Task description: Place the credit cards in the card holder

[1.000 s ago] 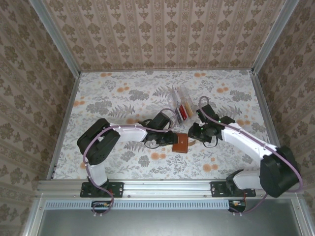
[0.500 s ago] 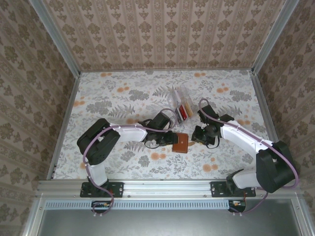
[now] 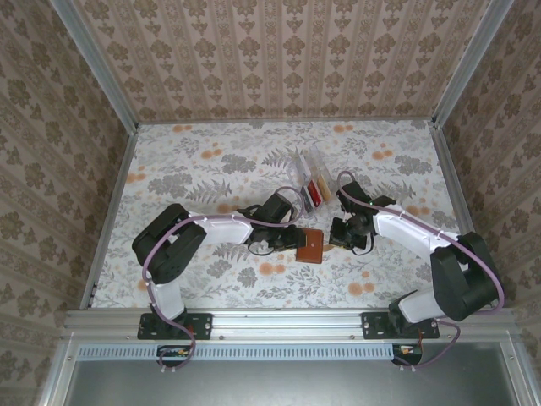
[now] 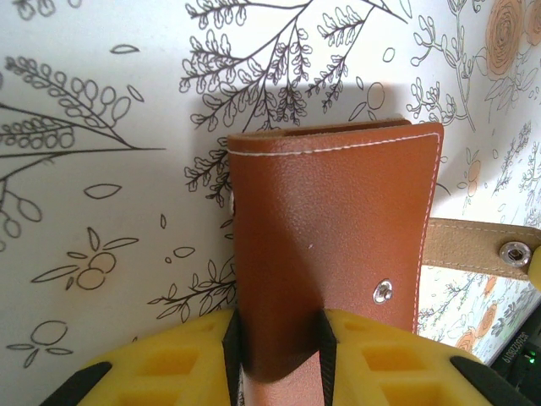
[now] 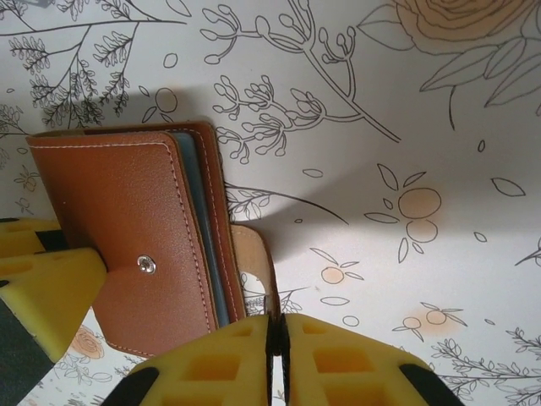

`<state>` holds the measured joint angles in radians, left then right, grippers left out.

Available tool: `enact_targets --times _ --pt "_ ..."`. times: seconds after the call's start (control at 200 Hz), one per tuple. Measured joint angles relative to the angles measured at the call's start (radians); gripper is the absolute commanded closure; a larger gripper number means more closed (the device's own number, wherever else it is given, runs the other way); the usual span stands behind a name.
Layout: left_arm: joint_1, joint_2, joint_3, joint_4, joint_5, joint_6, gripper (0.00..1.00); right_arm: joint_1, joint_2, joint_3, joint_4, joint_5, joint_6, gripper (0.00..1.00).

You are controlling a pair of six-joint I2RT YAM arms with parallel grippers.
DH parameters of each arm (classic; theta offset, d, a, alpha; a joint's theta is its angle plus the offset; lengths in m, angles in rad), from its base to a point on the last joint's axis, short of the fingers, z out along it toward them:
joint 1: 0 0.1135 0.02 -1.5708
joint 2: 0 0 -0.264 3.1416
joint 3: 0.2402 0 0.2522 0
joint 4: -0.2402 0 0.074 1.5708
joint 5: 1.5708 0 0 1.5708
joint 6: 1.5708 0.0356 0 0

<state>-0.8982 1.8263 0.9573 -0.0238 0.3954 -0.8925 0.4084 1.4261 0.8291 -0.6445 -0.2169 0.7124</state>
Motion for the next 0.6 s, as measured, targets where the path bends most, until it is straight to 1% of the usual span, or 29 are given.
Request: enact_targets --times 0.275,0.42,0.6 --pt "0.000 0.000 0.000 0.000 0.000 0.000 0.70 0.000 0.000 0.000 0.005 -0.001 -0.008 0.98" --pt "0.000 0.000 0.000 0.001 0.000 0.000 0.72 0.000 -0.023 -0.010 0.036 -0.039 -0.034 0.99" --pt "0.000 0.000 0.000 0.006 0.000 0.000 0.73 0.000 -0.042 -0.012 0.085 -0.131 -0.063 0.99"
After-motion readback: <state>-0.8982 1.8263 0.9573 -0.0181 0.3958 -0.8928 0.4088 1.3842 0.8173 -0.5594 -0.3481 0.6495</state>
